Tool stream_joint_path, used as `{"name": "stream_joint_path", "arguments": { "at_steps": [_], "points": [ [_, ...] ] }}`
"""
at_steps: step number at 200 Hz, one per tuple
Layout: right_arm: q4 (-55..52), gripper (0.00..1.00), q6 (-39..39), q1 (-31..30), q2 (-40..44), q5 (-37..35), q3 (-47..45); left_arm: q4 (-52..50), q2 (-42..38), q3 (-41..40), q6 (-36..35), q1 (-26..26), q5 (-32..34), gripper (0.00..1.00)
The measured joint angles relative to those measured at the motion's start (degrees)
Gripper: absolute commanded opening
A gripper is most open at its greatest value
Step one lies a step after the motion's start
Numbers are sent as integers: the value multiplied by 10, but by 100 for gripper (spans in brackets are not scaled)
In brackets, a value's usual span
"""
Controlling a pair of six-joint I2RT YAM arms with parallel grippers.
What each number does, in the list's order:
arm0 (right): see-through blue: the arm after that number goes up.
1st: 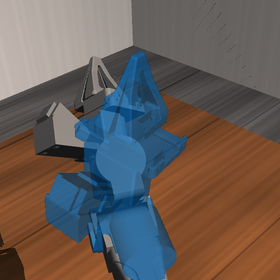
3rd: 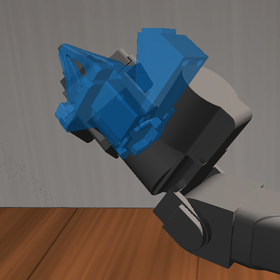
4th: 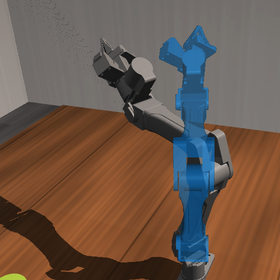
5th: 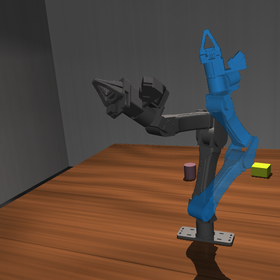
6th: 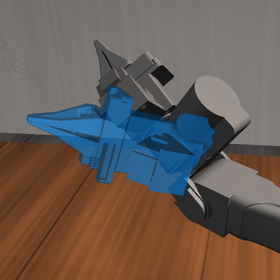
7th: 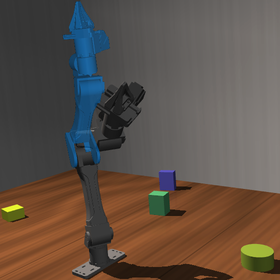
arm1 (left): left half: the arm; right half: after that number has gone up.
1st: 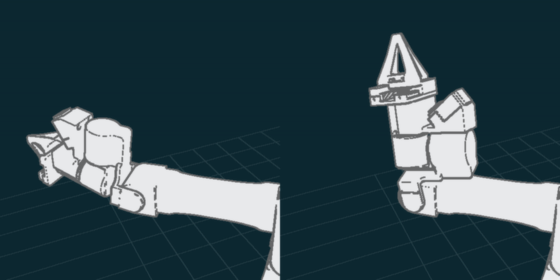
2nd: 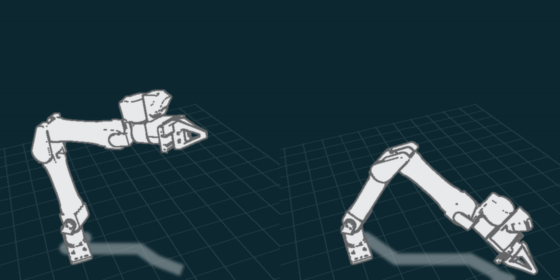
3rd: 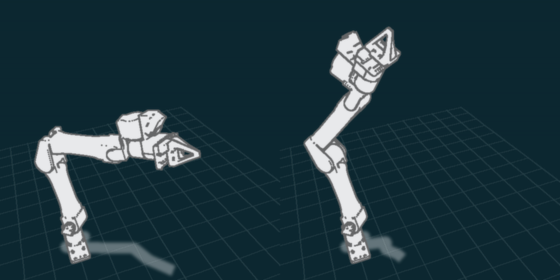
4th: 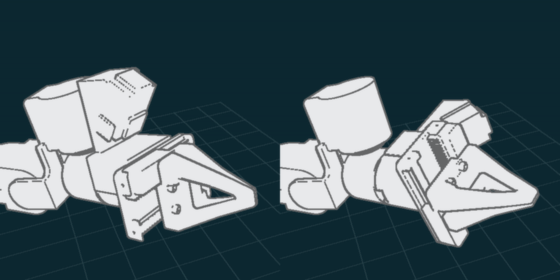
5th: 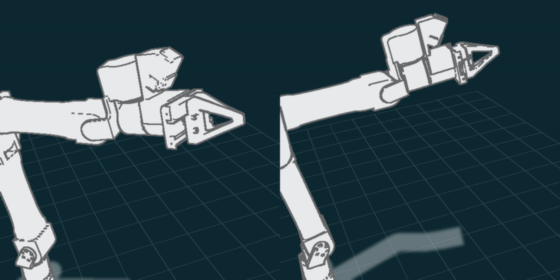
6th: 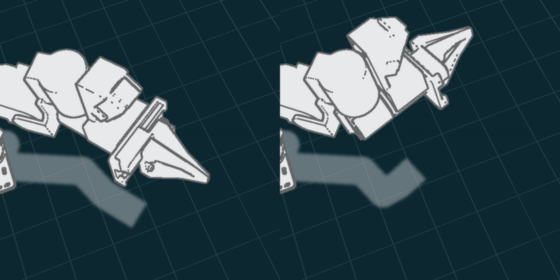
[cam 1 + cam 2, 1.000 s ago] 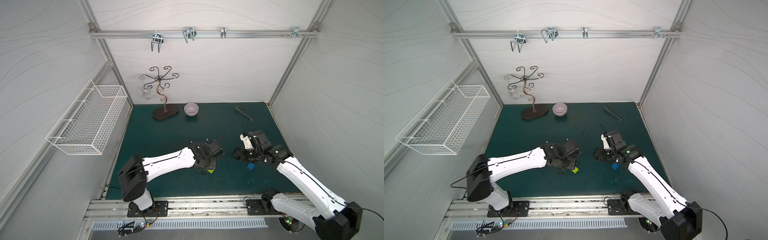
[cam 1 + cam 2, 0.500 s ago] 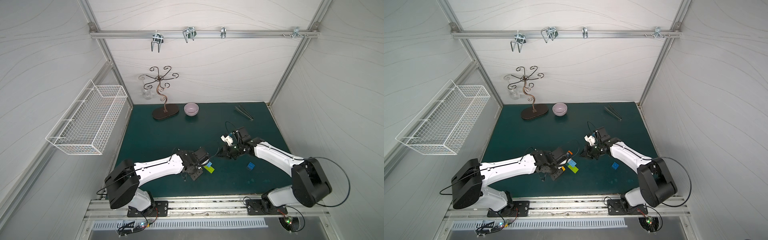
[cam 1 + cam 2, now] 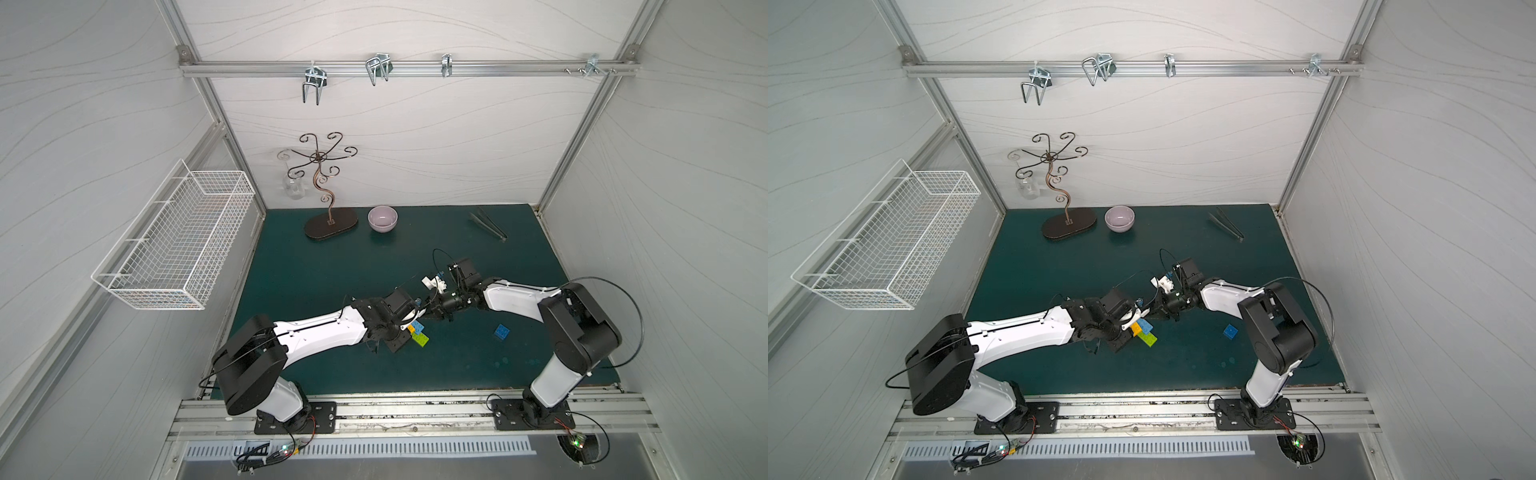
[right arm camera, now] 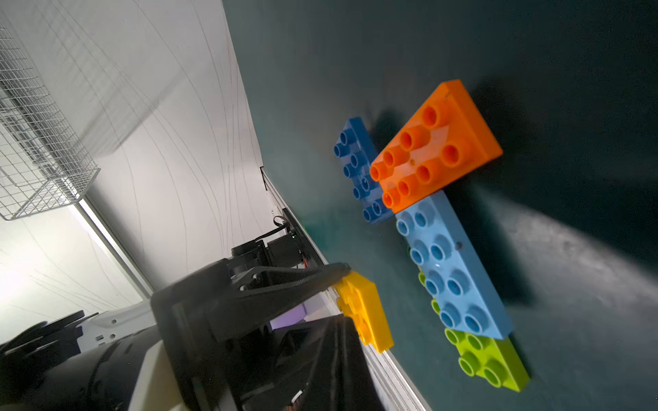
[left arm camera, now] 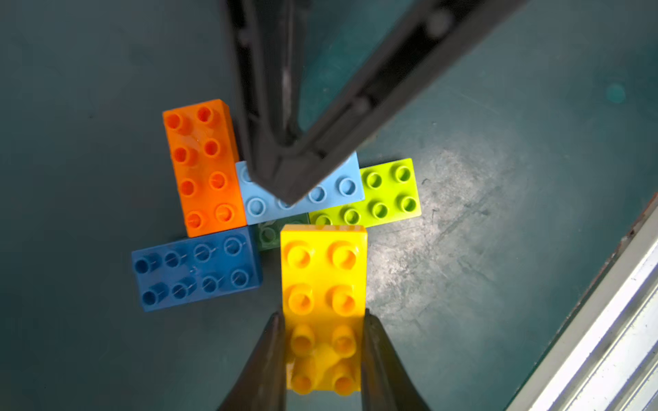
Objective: Assemble a small pinwheel with lego
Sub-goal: Assemble the lego brick with the lego brick.
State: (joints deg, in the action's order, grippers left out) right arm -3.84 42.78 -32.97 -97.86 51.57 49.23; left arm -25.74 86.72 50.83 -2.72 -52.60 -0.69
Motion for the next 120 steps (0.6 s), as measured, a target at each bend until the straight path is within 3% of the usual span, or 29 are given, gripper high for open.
{"name": "stream_joint_path", "arguments": {
  "at_steps": [120],
  "points": [
    [13, 0, -2, -41, -49, 3, 21, 24, 15, -23, 0, 33, 0, 0]
  ]
}}
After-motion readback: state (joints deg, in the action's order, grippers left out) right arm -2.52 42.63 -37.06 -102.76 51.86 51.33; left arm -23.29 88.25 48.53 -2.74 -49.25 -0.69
